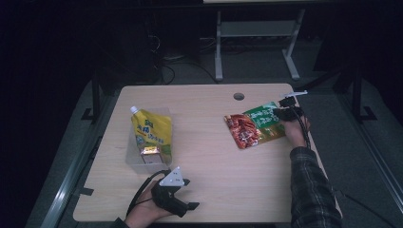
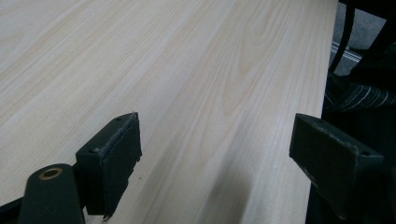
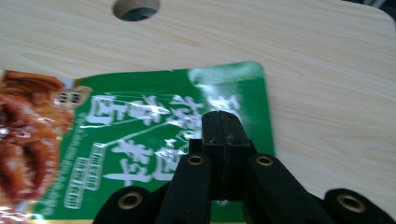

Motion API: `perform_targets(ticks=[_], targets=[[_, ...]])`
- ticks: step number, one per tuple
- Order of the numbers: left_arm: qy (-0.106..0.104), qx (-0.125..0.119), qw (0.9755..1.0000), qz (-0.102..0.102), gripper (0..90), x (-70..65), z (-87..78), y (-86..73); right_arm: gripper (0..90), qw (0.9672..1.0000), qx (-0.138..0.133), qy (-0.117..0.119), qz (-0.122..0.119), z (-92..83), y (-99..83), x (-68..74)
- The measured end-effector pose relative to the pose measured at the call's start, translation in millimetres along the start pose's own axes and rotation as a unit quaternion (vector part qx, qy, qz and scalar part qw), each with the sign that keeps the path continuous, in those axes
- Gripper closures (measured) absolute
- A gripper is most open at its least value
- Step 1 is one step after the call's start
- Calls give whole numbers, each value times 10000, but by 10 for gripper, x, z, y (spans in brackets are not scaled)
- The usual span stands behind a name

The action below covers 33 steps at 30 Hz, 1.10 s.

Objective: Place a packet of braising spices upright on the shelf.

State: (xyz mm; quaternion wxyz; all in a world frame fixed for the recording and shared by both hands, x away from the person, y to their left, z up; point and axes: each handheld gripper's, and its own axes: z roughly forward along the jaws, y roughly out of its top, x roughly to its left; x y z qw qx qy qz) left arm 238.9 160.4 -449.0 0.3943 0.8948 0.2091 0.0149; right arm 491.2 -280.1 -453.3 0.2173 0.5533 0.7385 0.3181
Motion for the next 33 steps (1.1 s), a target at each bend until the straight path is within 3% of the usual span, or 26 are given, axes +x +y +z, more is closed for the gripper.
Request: perform_targets(ticks=[8, 19, 28, 33], targets=[[16, -10, 10000, -16, 160, 0, -8, -2, 899, 9996, 197, -198, 49, 5, -57, -122], [13, -15, 10000, -28, 161, 2, -10, -5, 900, 9991, 377, -176, 60, 45, -113, -175], [-29, -7, 10000, -38, 161, 0, -3, -4, 900, 9995, 307, -72, 49, 116, -116, -161], [-46, 20, 10000, 8, 161, -4, 6, 2, 900, 9995, 275, 18, -172, 149, -92, -61]])
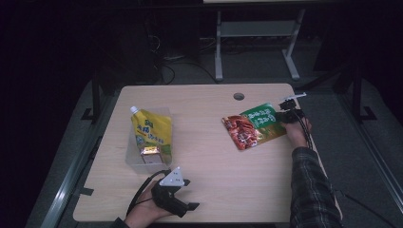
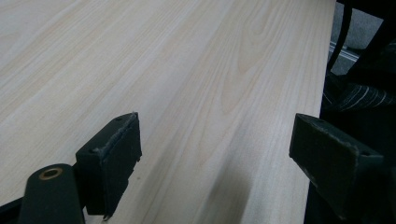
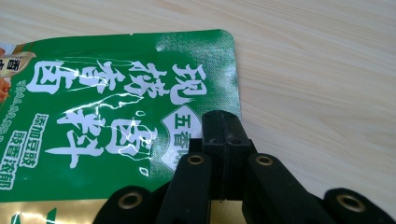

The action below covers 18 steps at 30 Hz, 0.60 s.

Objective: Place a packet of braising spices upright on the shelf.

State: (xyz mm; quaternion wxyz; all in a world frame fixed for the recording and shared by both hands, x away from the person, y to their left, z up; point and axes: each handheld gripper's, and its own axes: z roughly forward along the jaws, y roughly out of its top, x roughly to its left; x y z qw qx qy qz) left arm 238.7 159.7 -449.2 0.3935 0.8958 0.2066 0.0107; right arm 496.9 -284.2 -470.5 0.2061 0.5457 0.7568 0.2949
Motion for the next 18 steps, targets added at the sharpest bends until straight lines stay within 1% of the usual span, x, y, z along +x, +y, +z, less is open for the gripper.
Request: perform_targets(ticks=[5, 7, 11, 15, 18], targets=[[-12, -13, 10000, 11, 161, -5, -1, 3, 900, 9992, -4, 156, -362, 40, 45, 171], [-17, -23, 10000, 24, 161, -7, 1, 4, 900, 9983, -3, 188, -543, 55, 64, 238], [-20, -19, 10000, 20, 161, -10, 0, 6, 900, 9964, -50, 304, -786, 92, 93, 376], [-16, -18, 10000, 37, 161, -9, -1, 10, 900, 9941, -135, 456, -974, 133, 121, 509], [-24, -27, 10000, 36, 161, -11, -1, 10, 900, 9926, -157, 571, -1056, 152, 137, 608]])
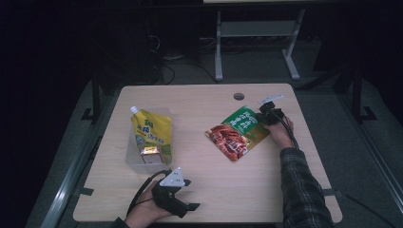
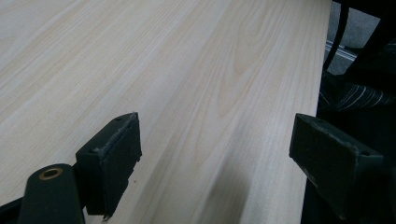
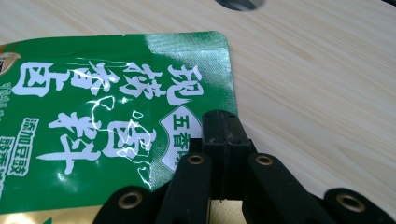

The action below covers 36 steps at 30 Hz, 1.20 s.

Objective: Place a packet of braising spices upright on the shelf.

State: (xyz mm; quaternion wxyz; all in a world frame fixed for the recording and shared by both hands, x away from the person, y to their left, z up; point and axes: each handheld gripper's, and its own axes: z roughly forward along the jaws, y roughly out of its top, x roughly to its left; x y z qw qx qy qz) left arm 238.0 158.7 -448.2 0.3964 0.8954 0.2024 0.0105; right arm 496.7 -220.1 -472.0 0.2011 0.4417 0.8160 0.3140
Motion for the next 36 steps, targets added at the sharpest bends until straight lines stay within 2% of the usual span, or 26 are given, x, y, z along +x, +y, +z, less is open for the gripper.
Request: perform_targets(ticks=[7, 9, 15, 20, 21, 22, 26, 33, 36], targets=[[-24, -7, 10000, -9, 161, -9, 2, 4, 900, 9989, -89, 374, -278, 53, 59, 213], [-30, 4, 10000, 13, 161, -10, 0, 7, 900, 9977, -134, 489, -441, 78, 87, 315], [-20, -26, 10000, 6, 160, -14, -4, 9, 900, 9945, -216, 752, -696, 102, 115, 515], [-33, -60, 10000, 10, 161, -18, -2, 11, 900, 9899, -307, 1049, -907, 86, 96, 690], [-33, -60, 10000, 10, 161, -18, -2, 11, 900, 9899, -307, 1049, -907, 86, 96, 690], [-34, -60, 10000, 22, 161, -19, -3, 13, 900, 9867, -339, 1195, -1052, 71, 85, 773], [-24, -104, 9999, -10, 161, -21, -9, 15, 900, 9830, -366, 1375, -1158, 16, 30, 896], [-12, -134, 9999, -12, 161, -24, -15, 20, 900, 9780, -320, 1571, -1331, -91, -54, 997], [-11, -142, 9999, -14, 160, -27, -16, 20, 900, 9761, -276, 1556, -1495, -142, -82, 1060]])
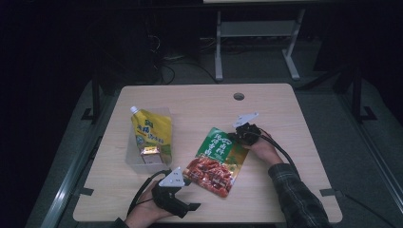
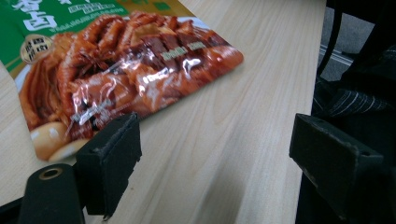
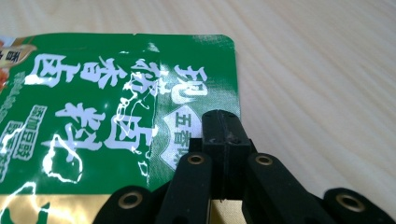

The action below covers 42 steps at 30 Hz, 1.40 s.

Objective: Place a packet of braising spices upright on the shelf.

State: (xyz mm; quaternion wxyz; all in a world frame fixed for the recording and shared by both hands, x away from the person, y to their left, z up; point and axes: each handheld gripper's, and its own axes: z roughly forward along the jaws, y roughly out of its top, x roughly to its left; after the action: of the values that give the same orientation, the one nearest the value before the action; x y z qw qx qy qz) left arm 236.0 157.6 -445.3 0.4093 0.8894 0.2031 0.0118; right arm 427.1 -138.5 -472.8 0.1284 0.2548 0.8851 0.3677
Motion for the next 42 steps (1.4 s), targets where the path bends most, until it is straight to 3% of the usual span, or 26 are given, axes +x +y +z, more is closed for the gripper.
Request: perform_targets(ticks=[12, 22, 28, 32, 36, 39, 42], targets=[[97, -59, 9999, -46, 160, 37, -23, 13, 900, 9980, 112, 281, -552, -49, -3, 227], [434, -96, 9990, -94, 151, 93, 49, 130, 900, 9967, 377, 262, -669, -314, -188, 345], [586, -113, 9982, -38, 143, 141, 185, 280, 900, 9983, 377, 232, -370, -443, -282, 352], [649, -85, 9979, -7, 141, 198, 258, 378, 900, 9990, 15, 416, 133, -642, -299, 412], [659, -28, 9978, -40, 141, 236, 298, 392, 900, 9988, 16, 477, 65, -770, -346, 577], [660, -28, 9978, -63, 141, 250, 331, 395, 900, 9996, 198, 193, 61, -749, -354, 652], [676, -42, 9977, -5, 141, 257, 358, 403, 900, 9994, 236, -84, 239, -637, -338, 557]])
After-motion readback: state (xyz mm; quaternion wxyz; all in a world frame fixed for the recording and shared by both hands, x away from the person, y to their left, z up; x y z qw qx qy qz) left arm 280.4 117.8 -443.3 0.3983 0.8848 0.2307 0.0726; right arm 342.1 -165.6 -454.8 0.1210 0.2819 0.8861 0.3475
